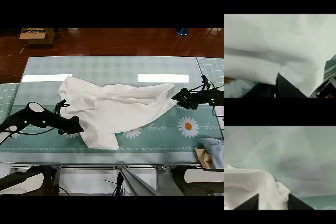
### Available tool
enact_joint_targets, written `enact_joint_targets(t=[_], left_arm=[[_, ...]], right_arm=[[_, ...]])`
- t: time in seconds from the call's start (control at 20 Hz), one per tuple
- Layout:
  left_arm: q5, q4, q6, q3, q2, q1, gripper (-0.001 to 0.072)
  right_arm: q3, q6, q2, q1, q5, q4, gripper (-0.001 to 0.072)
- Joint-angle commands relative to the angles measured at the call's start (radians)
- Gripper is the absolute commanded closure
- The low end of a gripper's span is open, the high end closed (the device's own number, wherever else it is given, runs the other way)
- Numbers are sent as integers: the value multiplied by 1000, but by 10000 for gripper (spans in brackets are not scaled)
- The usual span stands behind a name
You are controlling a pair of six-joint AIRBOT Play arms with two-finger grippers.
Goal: Fold the shirts.
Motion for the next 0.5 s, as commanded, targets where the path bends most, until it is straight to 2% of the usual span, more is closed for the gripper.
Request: enact_joint_targets(t=[0.0,0.05,0.25,0.45], left_arm=[[8,4,6,3,0,0,688],[7,4,21,12,2,1,688],[3,-1,64,166,108,19,689],[5,-11,80,526,310,50,689]], right_arm=[[-8,26,-48,97,-71,11,552],[-3,26,-40,105,-72,11,690],[89,-65,115,60,14,9,691],[257,-136,385,23,53,8,692]])
